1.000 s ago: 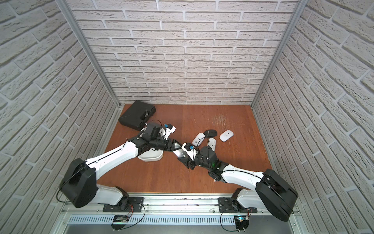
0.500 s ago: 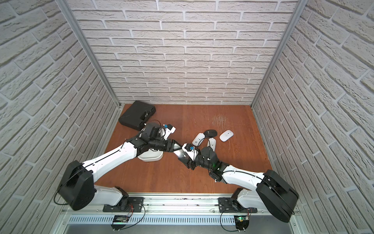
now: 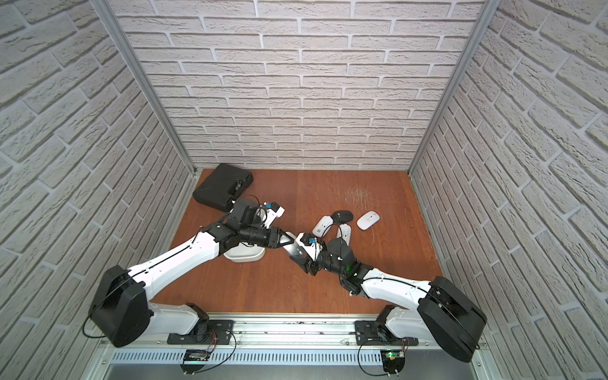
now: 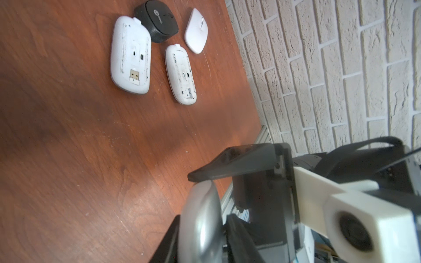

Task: Put the mouse in the storage box
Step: Pick up the mouse from the center of the board.

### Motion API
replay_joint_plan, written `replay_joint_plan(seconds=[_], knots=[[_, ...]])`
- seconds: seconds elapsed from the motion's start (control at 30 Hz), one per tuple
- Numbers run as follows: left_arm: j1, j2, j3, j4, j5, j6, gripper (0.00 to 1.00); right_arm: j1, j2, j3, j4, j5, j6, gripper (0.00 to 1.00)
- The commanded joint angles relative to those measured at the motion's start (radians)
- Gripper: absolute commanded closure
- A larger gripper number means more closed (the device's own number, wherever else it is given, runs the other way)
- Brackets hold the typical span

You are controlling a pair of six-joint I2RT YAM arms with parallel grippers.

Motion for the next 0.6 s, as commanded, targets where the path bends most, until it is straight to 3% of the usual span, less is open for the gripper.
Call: replay_joint_plan(seconds=[0.0,0.17,0.33,0.57], knots=[[-0.005,0.013,0.013,0.009,0.037,0.009,0.78,0.009,-0.022,-0.006,0.056,0.009,-0.004,0.49],[-0.002,0.035,0.024,0.021,0.024,-0.001,1.00,0.009,-0.016,-0.005,0.056,-0.004,0.005,0.44],[0.068,0.011,0.010,0.060,0.016,-0.035,1.00,0.009,-0.012,-0.009,0.063,0.029,0.021,0.16],[0.306,-0.131,-0.095,0.059,0.000,-0.071,1.00,0.009,-0.008,-0.013,0.046,0.079,0.031,0.12]])
